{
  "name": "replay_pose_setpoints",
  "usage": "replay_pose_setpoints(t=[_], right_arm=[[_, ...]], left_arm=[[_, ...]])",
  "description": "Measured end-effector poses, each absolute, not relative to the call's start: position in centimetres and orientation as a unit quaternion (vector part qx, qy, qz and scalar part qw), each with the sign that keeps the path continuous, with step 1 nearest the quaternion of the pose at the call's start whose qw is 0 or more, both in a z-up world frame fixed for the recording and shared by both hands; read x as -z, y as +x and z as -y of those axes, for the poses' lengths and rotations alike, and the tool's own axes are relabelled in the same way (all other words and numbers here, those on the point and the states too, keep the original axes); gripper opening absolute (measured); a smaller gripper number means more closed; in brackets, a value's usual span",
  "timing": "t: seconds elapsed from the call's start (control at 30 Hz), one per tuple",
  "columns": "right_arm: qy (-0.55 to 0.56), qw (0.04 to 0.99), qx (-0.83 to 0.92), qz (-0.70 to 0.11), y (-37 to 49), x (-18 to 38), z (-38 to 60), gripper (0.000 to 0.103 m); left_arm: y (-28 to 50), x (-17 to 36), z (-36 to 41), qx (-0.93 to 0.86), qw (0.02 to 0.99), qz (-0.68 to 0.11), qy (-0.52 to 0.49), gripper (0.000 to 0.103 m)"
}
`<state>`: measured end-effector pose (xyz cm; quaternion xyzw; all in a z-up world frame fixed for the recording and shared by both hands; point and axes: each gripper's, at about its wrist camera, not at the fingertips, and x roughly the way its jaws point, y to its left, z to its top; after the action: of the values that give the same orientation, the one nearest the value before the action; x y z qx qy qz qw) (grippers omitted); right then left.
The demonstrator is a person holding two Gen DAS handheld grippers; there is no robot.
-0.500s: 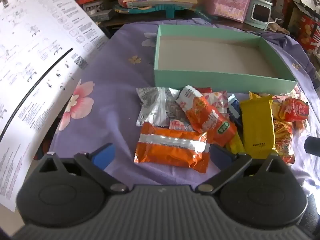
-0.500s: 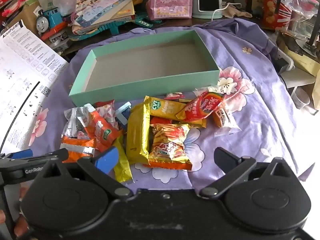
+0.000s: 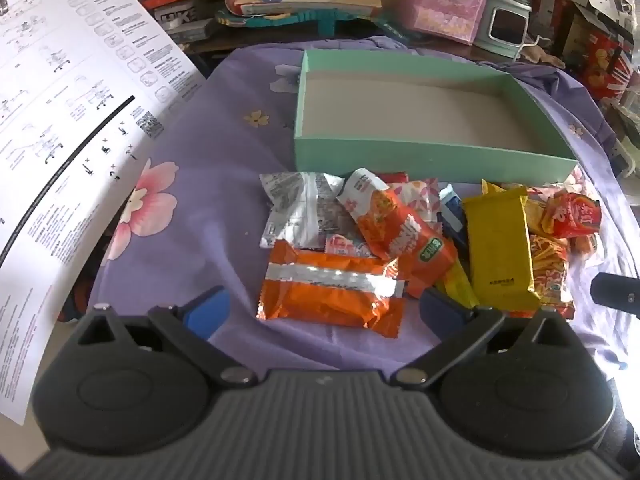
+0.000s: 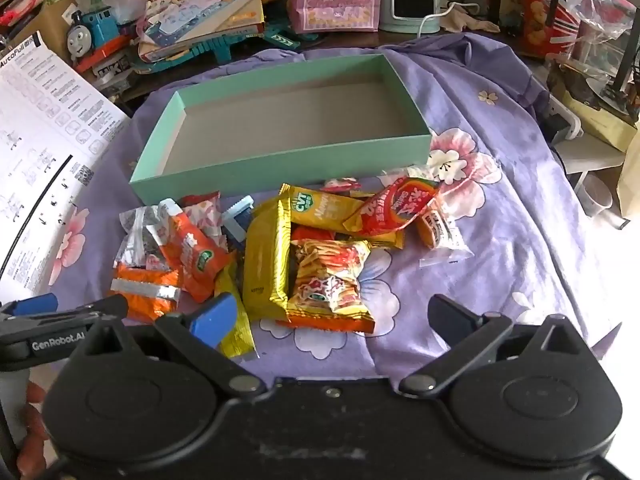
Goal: Organize snacks
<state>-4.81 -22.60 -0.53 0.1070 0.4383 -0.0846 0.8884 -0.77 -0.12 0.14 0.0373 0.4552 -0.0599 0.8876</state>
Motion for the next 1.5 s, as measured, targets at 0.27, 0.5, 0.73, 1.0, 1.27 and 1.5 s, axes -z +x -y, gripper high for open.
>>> replay_pose_setpoints(t=[0.27,0.5,0.73,1.0,1.27,1.5], right_arm=[[0.103,0.887,0.086,-0.442,-5.5,0.4,22.7,0.103],[0.106,0.884,0.089,-0.446,-6.0,0.4,22.8,0.103],[0.102,0.882,0.089,-0.451,-6.1,0.5,22.8,0.103],[0.102,0.881,0.089,-0.454,-6.0,0.3,22.8,0.103],[0.103,0.879,0.087,-0.457,-5.9,0.4,22.8,0.103],[0.109,0.875,0.076,-0.465,-5.6,0.9,22.6,0.103]], left_arm=[[-1.4,-0.9,0.3,0.067,0.888,-0.454,0.037,0.103],[-1.7,-1.0,0.4,0.070,0.885,-0.458,0.041,0.103],[-1.8,-1.0,0.6,0.072,0.884,-0.460,0.043,0.103],[-1.7,-0.9,0.5,0.072,0.882,-0.464,0.041,0.103],[-1.5,-0.6,0.2,0.068,0.879,-0.471,0.036,0.103],[-0.9,-0.1,-0.9,0.053,0.876,-0.479,0.021,0.103]])
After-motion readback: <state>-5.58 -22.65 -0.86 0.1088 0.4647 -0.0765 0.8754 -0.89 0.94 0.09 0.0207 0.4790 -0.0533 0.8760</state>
